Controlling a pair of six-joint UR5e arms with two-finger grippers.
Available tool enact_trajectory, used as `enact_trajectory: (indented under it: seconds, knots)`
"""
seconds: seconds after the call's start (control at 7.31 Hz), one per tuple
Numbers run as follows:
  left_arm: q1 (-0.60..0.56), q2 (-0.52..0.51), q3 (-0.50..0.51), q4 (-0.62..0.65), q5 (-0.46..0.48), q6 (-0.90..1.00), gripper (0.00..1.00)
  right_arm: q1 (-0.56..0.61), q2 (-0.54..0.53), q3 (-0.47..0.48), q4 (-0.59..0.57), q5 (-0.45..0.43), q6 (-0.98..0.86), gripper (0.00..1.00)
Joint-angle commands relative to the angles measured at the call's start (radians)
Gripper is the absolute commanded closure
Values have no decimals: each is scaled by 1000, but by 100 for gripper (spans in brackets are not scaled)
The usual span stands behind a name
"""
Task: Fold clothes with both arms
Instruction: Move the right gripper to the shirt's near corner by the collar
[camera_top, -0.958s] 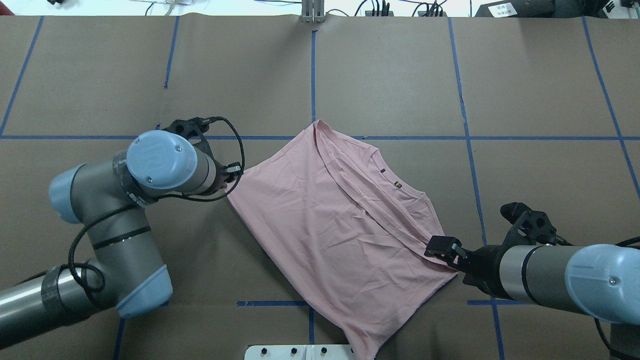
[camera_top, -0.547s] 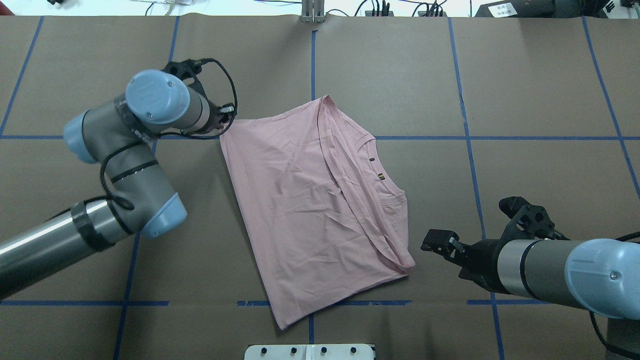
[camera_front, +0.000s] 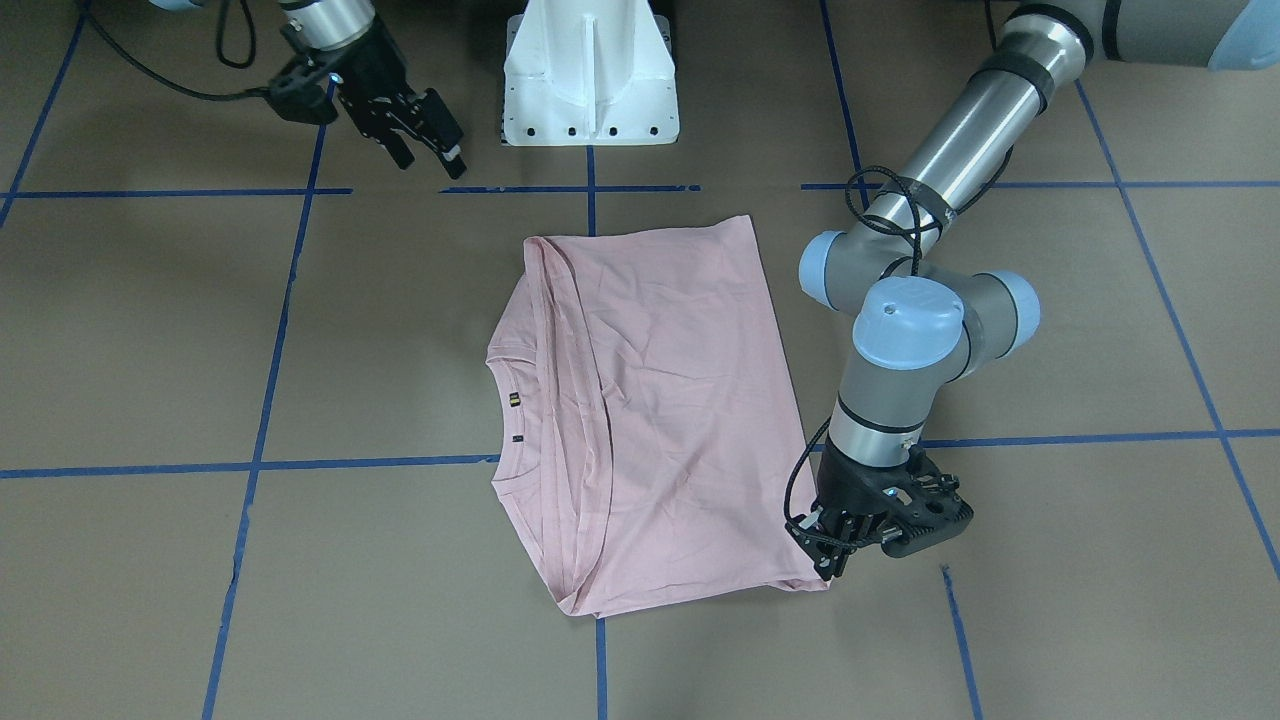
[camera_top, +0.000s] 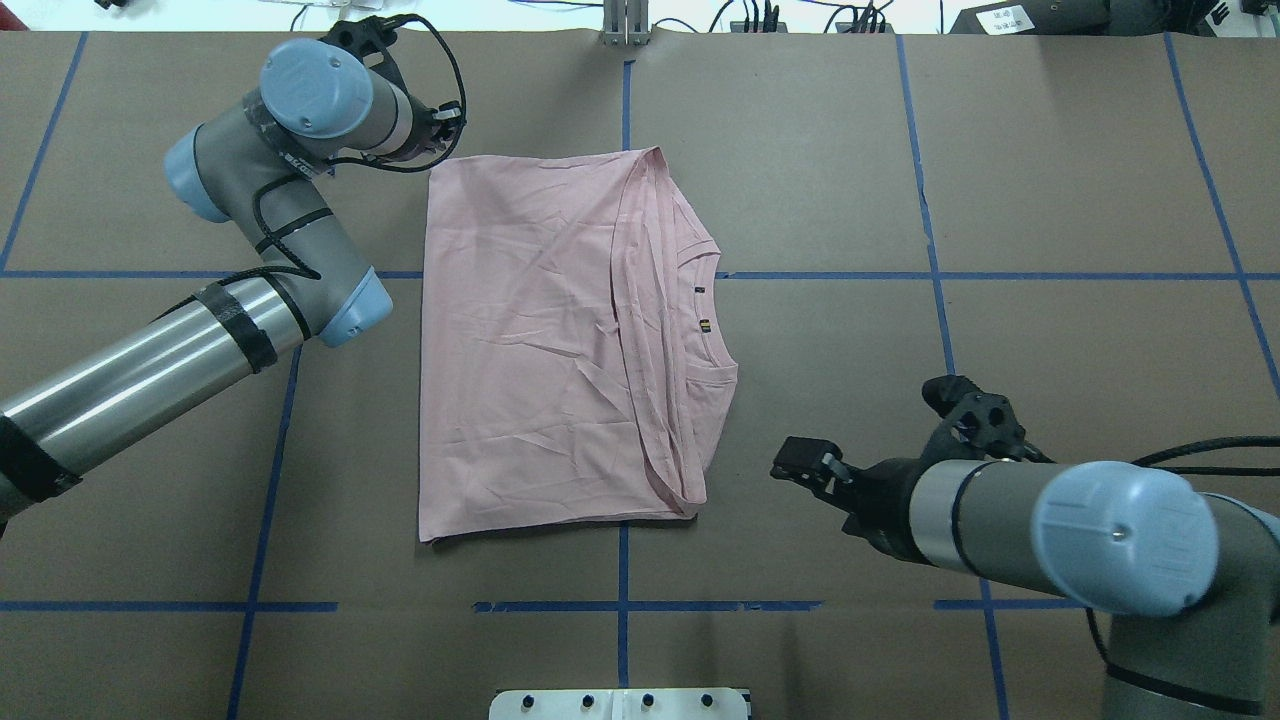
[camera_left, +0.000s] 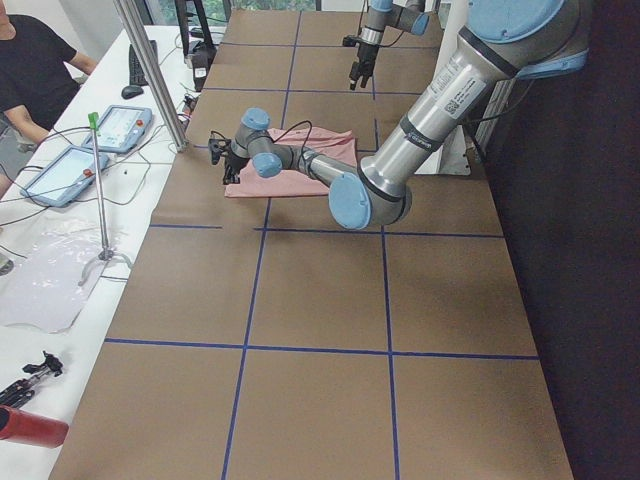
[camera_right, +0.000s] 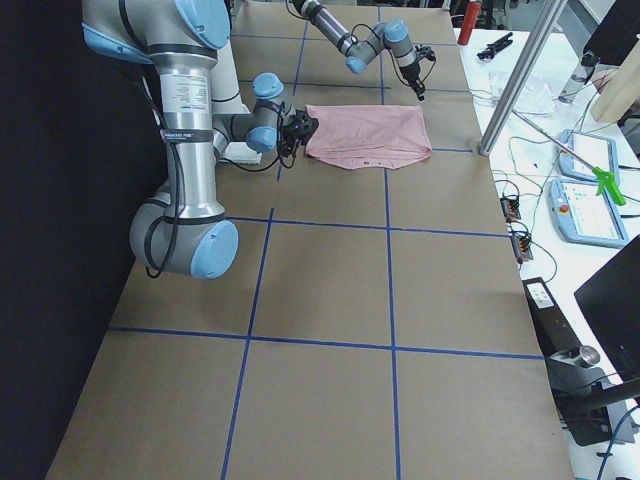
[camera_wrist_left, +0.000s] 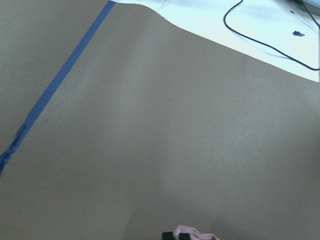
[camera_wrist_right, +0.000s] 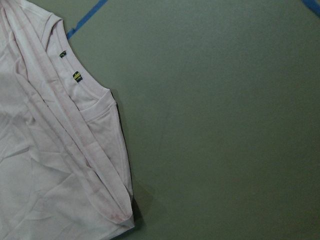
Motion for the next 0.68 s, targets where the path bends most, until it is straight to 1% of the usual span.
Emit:
enact_trajectory:
  seconds: [0.0,0.14,0.41,0.55]
  knots:
    - [-2,168,-251,-9,-89,-10,63,-4,225,-163,-117,-16,13,0]
    - [-2,241,-350,-9,-103,-11,63,-8,314,-237,-177,-19,39,4]
    - [-1,246,-362,-6,-103,-14,62,-9,361,-321,-176,-20,53,24]
    - [-1,246,-360,-6,-103,-15,62,-9,382,-367,-173,-28,53,27]
